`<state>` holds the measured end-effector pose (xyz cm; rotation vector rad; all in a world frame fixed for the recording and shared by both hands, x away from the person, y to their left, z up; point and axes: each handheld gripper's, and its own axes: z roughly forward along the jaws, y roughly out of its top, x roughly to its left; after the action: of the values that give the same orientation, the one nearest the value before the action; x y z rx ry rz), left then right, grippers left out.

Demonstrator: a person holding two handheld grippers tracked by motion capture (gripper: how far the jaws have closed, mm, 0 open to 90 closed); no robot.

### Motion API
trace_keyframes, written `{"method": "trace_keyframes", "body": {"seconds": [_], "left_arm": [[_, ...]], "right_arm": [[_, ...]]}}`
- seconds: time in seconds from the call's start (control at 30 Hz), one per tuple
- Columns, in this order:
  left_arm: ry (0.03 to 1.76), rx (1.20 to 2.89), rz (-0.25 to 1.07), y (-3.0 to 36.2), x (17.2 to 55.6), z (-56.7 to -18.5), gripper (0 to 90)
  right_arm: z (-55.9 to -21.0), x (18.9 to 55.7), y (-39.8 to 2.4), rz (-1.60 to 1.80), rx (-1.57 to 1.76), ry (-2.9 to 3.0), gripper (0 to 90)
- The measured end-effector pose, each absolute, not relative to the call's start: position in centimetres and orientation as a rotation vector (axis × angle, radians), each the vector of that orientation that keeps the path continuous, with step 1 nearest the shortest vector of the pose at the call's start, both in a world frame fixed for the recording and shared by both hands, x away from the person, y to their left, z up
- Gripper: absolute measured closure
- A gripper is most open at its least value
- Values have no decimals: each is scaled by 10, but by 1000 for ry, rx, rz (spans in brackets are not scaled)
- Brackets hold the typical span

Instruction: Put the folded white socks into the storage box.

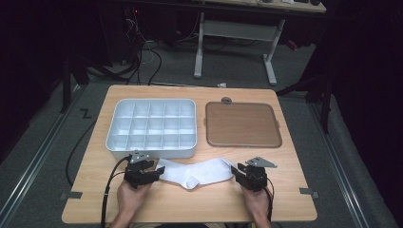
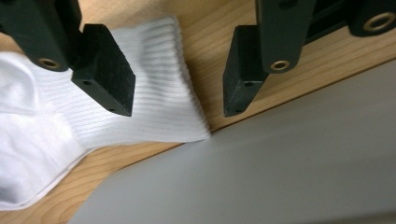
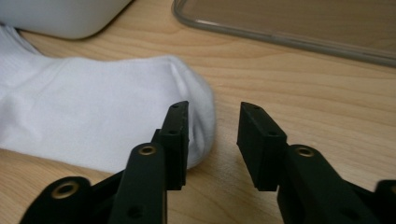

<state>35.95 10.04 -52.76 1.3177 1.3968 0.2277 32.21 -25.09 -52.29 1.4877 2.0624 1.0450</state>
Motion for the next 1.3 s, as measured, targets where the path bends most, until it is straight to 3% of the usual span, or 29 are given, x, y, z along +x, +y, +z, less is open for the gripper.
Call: {"method": "trace_keyframes", "body": {"seconds": [0.17, 0.33, 0.73, 1.3], "left_arm": [[1423, 1331, 227, 101, 356, -526, 430], [1462, 1291, 203, 102, 354, -529, 430], [1469, 1328, 254, 94, 351, -533, 413], [1413, 1386, 332, 83, 346, -537, 618]], "right_arm": [[-506, 315, -252, 1089, 1453, 2014, 617], [-493, 313, -235, 1140, 1357, 2082, 684], [-511, 329, -161, 1173, 1215, 2313, 727], [-529, 327, -141, 1026, 1152, 2358, 715]]}}
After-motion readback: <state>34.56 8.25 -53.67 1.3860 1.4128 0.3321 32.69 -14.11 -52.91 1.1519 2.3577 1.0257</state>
